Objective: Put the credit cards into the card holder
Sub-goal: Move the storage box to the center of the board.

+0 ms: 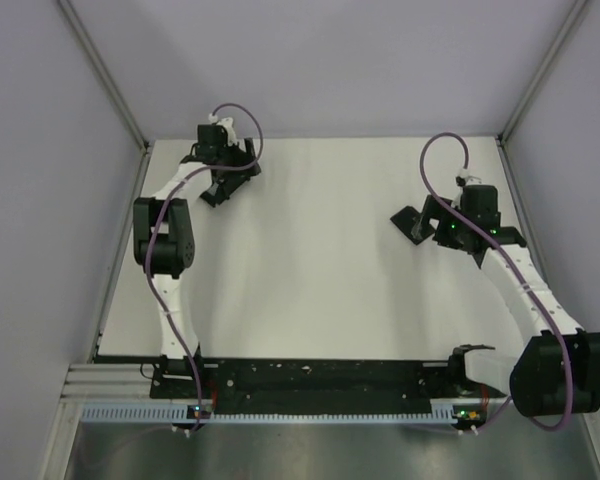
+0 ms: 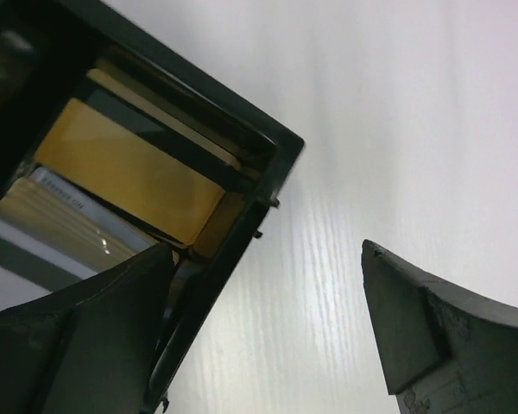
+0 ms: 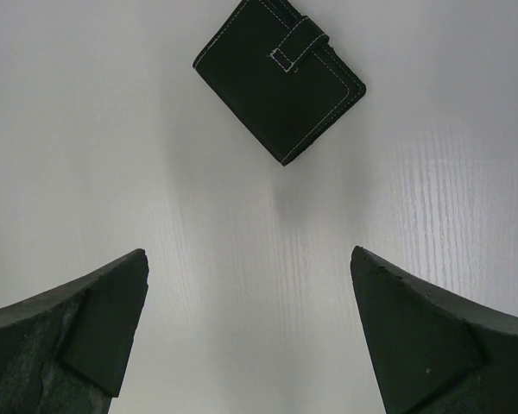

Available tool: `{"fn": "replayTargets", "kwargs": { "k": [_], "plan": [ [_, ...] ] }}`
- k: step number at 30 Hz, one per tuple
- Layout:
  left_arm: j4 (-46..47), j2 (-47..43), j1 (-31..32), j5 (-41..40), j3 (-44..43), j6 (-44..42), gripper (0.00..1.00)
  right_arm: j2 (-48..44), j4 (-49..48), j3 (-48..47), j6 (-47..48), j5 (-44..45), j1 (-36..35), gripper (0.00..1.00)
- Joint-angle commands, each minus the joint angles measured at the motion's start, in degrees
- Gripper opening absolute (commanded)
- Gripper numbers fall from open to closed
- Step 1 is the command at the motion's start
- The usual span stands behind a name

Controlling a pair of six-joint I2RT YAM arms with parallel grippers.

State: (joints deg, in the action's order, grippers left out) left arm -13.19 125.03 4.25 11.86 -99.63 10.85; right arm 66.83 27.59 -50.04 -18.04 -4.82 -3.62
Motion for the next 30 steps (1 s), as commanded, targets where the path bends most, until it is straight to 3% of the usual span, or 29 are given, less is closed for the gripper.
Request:
{"fn": "replayTargets", "kwargs": {
  "k": [1, 11, 25, 30],
  "plan": [
    [-2.45, -0.05, 1.37, 10.63, 0.49, 0.58, 0.90, 0.67, -0.61, -1.81, 0.11, -1.07, -0.16, 0.98],
    [-0.96, -3.39, 9.89, 14.68, 7.61, 2.85, 0.85, 0.23, -0.35, -0.93, -0.94, 0.95, -0.16, 0.99],
    [6.42, -3.39, 23.43, 18.20, 8.84, 11.38, 0.83, -3.11, 0.53, 2.84, -4.01, 9.03, 0.98, 0.99],
    [8.27, -2.08, 25.63, 20.83, 5.87, 13.14, 0.82, 2.41, 0.09, 0.75, -5.34, 6.76, 3.35, 0.99]
  ]
}}
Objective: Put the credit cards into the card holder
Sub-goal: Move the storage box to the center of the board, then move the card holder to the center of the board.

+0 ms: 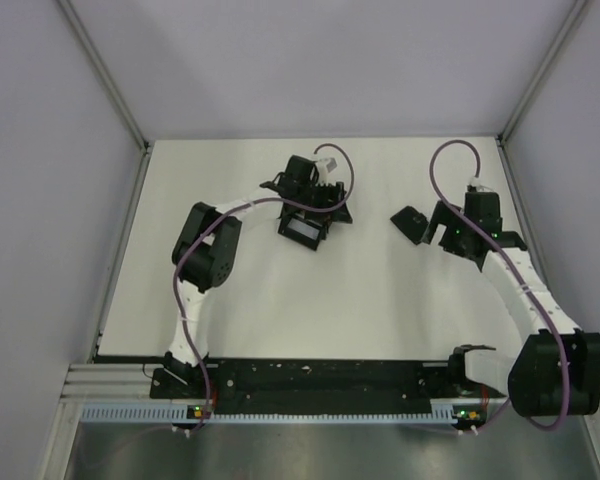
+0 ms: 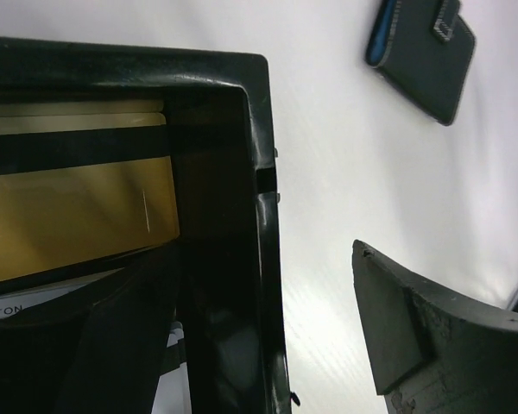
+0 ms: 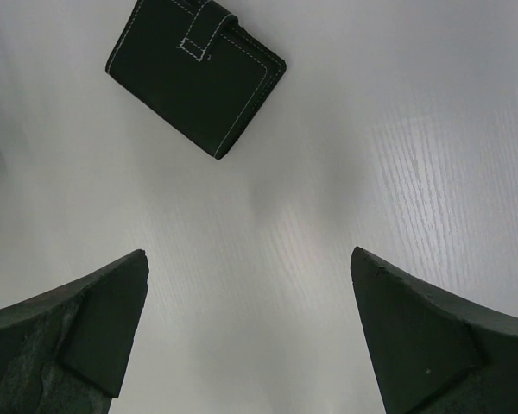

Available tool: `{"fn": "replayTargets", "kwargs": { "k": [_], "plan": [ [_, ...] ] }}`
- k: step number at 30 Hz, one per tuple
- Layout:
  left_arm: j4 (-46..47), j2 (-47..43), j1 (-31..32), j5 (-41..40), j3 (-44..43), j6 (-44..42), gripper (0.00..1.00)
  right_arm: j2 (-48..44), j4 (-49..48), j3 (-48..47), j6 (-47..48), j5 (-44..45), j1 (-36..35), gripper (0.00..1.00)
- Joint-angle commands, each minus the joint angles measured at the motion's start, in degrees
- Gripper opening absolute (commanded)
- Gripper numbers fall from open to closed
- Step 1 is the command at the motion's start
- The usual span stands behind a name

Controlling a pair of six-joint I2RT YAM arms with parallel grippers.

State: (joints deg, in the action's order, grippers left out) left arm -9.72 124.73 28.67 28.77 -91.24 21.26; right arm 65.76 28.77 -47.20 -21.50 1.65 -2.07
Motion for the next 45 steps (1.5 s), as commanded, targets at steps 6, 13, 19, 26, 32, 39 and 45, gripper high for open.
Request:
{"fn": "replayTargets", "kwargs": {
  "k": [6, 13, 19, 26, 32, 39, 45],
  "plan": [
    [3.56, -4.05, 4.82, 4.89, -2.28, 1.16, 0.83, 20.96, -2.33, -14.03, -0.57, -5.16, 1.80, 0.93],
    [1.98, -11.25, 5.08, 1.73, 3.69, -2.01, 0.91, 36.19, -1.53, -27.32, 7.60, -3.23, 1.80, 0.92],
    [1.81, -18.02, 5.17, -0.30, 5.99, -3.23, 0.94, 45.41, 3.13, -33.13, 12.53, -5.33, 1.80, 0.89],
    [0.92, -23.56, 4.91, -2.32, 10.20, -4.03, 0.95, 44.73, 5.06, -28.13, 12.62, -12.89, 1.89, 0.54],
    [1.98, -25.59, 4.82, -2.06, 14.07, -3.68, 0.94, 41.48, 3.75, -22.77, 10.43, -14.30, 1.80, 0.00],
    [0.32, -29.01, 4.65, -7.48, 15.74, -2.89, 0.93, 24.01, 5.40, -16.88, 8.93, -8.45, -3.62, 0.00],
    [-10.49, -33.84, 1.32, -24.72, 16.53, 7.46, 0.93, 11.07, 10.94, -11.96, 5.43, 19.75, -22.16, 0.00]
  ]
}}
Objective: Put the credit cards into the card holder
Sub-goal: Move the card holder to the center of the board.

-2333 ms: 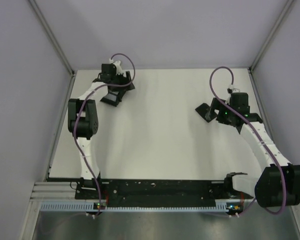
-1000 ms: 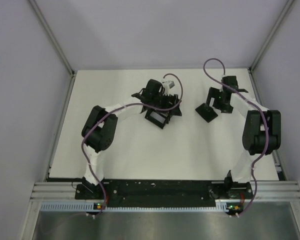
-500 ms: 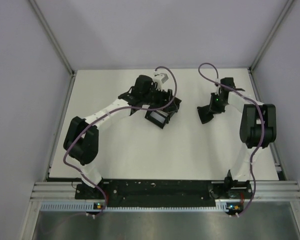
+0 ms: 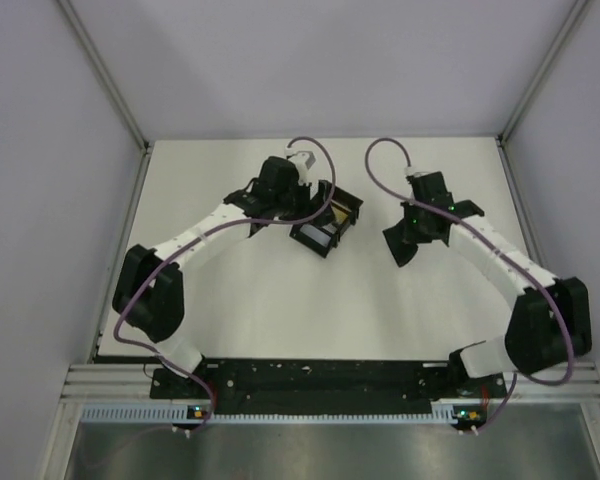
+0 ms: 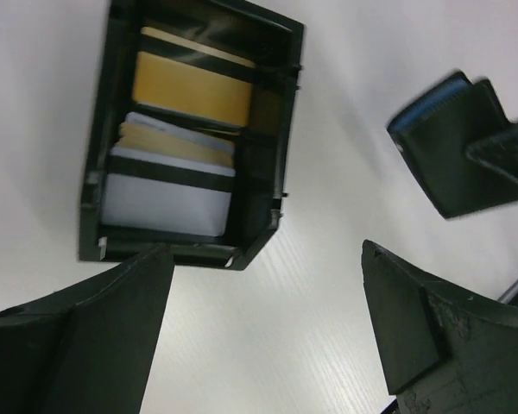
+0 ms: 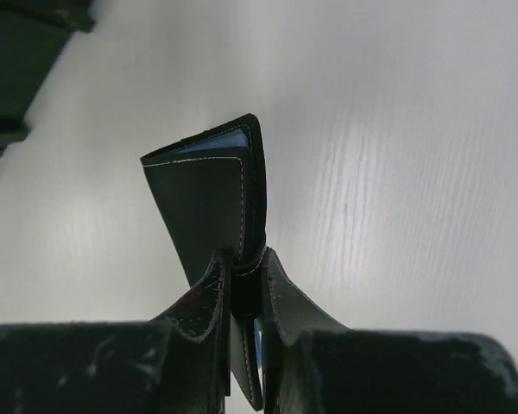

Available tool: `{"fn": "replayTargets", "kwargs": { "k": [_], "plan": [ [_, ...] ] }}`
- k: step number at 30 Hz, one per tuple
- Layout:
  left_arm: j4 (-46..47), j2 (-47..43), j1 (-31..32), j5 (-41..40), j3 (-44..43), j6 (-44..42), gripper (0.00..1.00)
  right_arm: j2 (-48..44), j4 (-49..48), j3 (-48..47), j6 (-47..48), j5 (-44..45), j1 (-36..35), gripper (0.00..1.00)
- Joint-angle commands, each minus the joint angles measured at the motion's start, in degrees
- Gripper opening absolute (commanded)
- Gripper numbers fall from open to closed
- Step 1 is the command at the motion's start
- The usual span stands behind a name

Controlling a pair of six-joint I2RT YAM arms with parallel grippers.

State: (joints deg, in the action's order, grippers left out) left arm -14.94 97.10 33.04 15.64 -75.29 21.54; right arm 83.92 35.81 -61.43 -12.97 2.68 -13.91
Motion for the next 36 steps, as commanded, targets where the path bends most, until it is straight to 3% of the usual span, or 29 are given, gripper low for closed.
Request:
{"fn": "replayTargets", "kwargs": {
  "k": [1, 8, 13, 17, 20, 23, 24, 27, 33, 36],
  "plan": [
    [-5.88, -7.70, -4.20, -12.55, 1.80, 8.77, 0.93, -7.80, 4.17, 3.58, -4.07, 23.29, -14.00, 0.00],
    [-3.17, -22.63, -17.37, -12.13, 20.32, 20.90, 0.93, -2.90, 13.22, 6.68, -19.52, 52.84, -39.48, 0.02],
    [-3.16, -32.75, -22.40, -15.02, 28.52, 21.18, 0.96, 9.75, 21.04, -0.08, -28.68, 59.90, -51.11, 0.14],
    [-5.10, -35.48, -23.10, -18.19, 29.14, 21.44, 0.97, 19.33, 22.02, -4.39, -30.88, 58.76, -56.74, 0.15],
    [-5.36, -36.54, -23.54, -17.84, 29.06, 21.26, 0.97, 23.91, 22.72, -7.38, -31.33, 57.45, -60.08, 0.44],
    [-5.71, -37.51, -24.07, -18.36, 29.06, 21.18, 0.98, 23.66, 22.72, -10.37, -31.50, 53.94, -62.20, 0.55],
    [-5.72, -37.68, -24.25, -18.36, 29.14, 21.26, 0.98, 22.53, 21.94, -10.99, -31.15, 52.62, -62.90, 0.62],
    [-5.98, -38.12, -24.60, -18.80, 29.06, 21.26, 0.98, 16.21, 12.29, -9.94, -21.16, 44.64, -63.87, 0.64],
    [-5.01, -38.56, -24.78, -16.88, 29.32, 19.34, 0.98, -1.45, 1.22, -5.56, -11.31, 30.75, -63.52, 0.73],
    [-2.12, -38.39, -24.43, -7.85, 28.97, 12.93, 0.97, -7.35, 0.92, -0.64, -17.67, 25.57, -58.27, 0.73]
  ]
}}
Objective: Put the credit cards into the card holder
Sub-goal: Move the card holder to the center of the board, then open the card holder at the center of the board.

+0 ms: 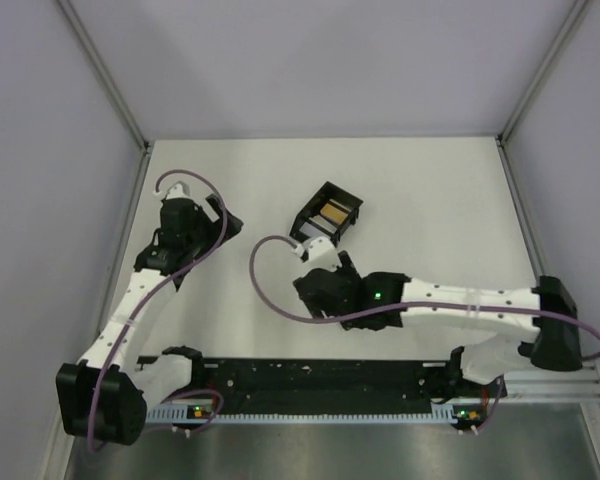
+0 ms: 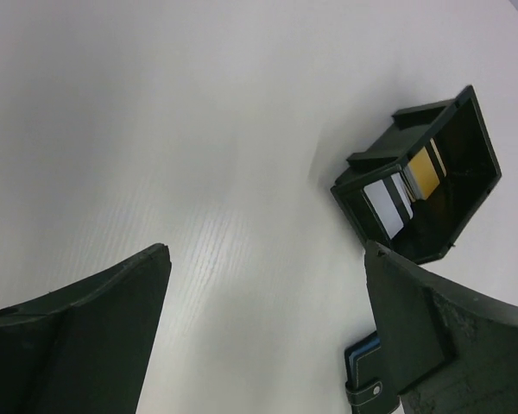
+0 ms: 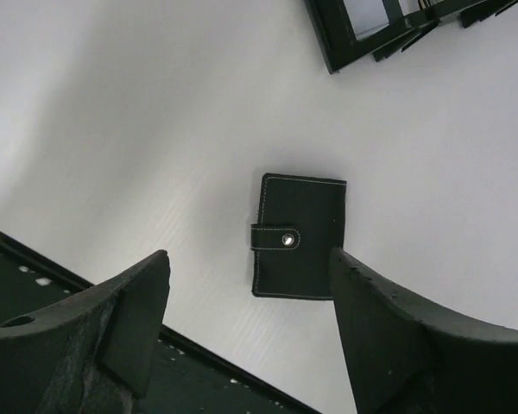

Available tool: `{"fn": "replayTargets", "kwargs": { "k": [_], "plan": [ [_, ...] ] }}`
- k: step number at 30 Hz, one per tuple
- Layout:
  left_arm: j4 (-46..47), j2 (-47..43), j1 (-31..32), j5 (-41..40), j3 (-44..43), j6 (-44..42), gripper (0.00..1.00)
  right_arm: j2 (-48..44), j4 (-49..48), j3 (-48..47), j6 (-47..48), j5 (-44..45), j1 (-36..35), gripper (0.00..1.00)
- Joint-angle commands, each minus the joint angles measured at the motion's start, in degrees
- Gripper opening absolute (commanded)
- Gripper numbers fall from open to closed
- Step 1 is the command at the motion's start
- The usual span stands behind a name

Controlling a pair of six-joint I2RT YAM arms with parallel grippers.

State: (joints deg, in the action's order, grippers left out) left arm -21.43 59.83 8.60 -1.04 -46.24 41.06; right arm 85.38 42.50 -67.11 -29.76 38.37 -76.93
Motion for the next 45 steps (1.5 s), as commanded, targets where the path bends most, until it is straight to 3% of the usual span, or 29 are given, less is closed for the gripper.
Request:
{"fn": "replayTargets", "kwargs": {
  "k": [1, 4, 9, 12, 18, 24, 34, 38, 45],
  "plan": [
    [5.86, -0.95, 0.80, 10.60, -0.34, -8.26, 0.96, -10.48, -5.59, 7.93, -4.48, -13.64, 8.51, 0.71],
    [7.80, 0.28, 5.70, 15.80, -1.83, -13.53, 0.96, -16.80, -9.34, 18.64, -12.06, -26.38, 17.58, 0.67],
    [10.25, 5.90, 20.29, 17.99, -3.77, -18.38, 0.93, -26.74, -9.72, 28.86, -20.50, -29.13, 21.62, 0.73],
    [12.20, 10.64, 26.89, 21.43, -3.33, -19.52, 0.91, -29.31, -13.74, 34.75, -22.62, -41.92, 29.61, 0.71],
    [17.03, 17.32, 29.10, 27.22, -0.43, -19.00, 0.90, -26.33, -22.89, 39.95, -27.01, -49.53, 30.87, 0.69],
    [20.90, 27.42, 30.16, 31.09, -2.27, -17.94, 0.88, -19.39, -28.60, 39.08, -27.90, -50.40, 34.46, 0.69],
    [28.82, 39.39, 32.26, 36.63, -4.74, -16.10, 0.81, -6.11, -30.64, 30.03, -20.44, -50.32, 36.94, 0.69],
    [27.93, 36.25, 33.14, 36.20, -1.59, -12.07, 0.69, -4.00, -28.80, 25.12, -15.69, -51.72, 37.72, 0.69],
    [23.46, 20.44, 34.38, 27.60, 9.75, -0.12, 0.63, 0.13, -22.81, 16.67, -10.06, -56.11, 39.66, 0.69]
  ]
}}
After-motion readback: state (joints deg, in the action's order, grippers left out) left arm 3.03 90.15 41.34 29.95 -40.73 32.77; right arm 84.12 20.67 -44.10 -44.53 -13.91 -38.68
